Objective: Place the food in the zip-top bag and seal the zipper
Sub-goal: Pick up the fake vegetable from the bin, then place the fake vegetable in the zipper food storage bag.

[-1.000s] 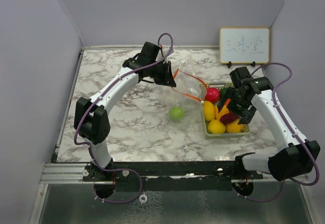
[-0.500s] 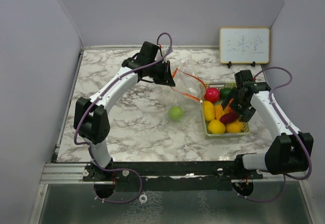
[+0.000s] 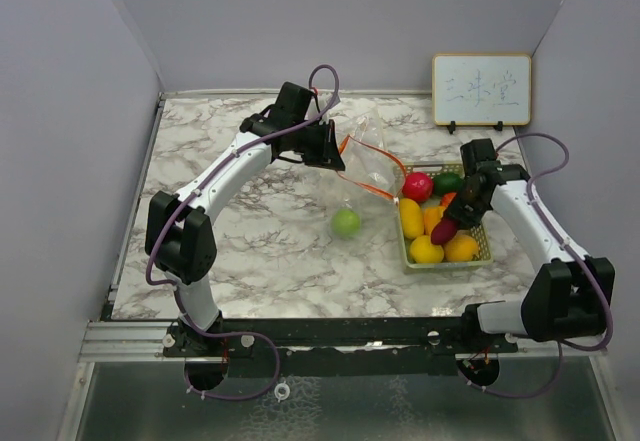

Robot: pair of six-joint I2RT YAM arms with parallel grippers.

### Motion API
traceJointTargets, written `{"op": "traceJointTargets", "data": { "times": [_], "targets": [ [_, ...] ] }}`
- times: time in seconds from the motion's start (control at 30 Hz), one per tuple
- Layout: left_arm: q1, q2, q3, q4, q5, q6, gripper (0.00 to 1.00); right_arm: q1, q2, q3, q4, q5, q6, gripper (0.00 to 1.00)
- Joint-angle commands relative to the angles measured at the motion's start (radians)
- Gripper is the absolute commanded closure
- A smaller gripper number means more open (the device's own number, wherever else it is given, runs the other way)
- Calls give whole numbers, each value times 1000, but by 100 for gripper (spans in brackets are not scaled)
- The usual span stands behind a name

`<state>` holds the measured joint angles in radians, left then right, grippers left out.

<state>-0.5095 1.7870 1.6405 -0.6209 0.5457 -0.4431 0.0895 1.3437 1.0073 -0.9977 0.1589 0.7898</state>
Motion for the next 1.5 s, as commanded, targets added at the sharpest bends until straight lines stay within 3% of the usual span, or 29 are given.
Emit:
{"op": "traceJointTargets", "data": {
  "times": [0.0, 0.17, 0.37, 0.6, 0.73, 1.0, 1.17, 1.37, 1.47],
  "targets": [
    [6, -21, -4, -13, -12, 10, 100, -4, -75, 151, -44, -77, -81, 96],
    [6, -23, 1, -23, -15, 15, 100, -4, -132, 323, 6, -275, -186, 98],
    [6, -23, 10, -34, -10, 10, 100, 45, -113, 434, 229, -438, -222, 98],
    [6, -32, 38, -38, 14, -22, 100, 328, -13, 495, 447, -230, -317, 98],
    [5, -41, 47, -35, 42, -48, 100, 373, -6, 400, 591, -164, -358, 98],
    [5, -48, 69, -40, 89, -84, 100, 494, -18, 267, 671, -11, -489, 94],
    [5, -45, 74, -33, 107, -95, 100, 539, -12, 259, 682, 12, -520, 81],
    [5, -29, 87, -41, 115, -85, 100, 550, -21, 270, 636, 106, -523, 31],
    [5, -19, 94, -50, 118, -76, 100, 549, -11, 303, 597, 105, -548, 18]
  ]
}}
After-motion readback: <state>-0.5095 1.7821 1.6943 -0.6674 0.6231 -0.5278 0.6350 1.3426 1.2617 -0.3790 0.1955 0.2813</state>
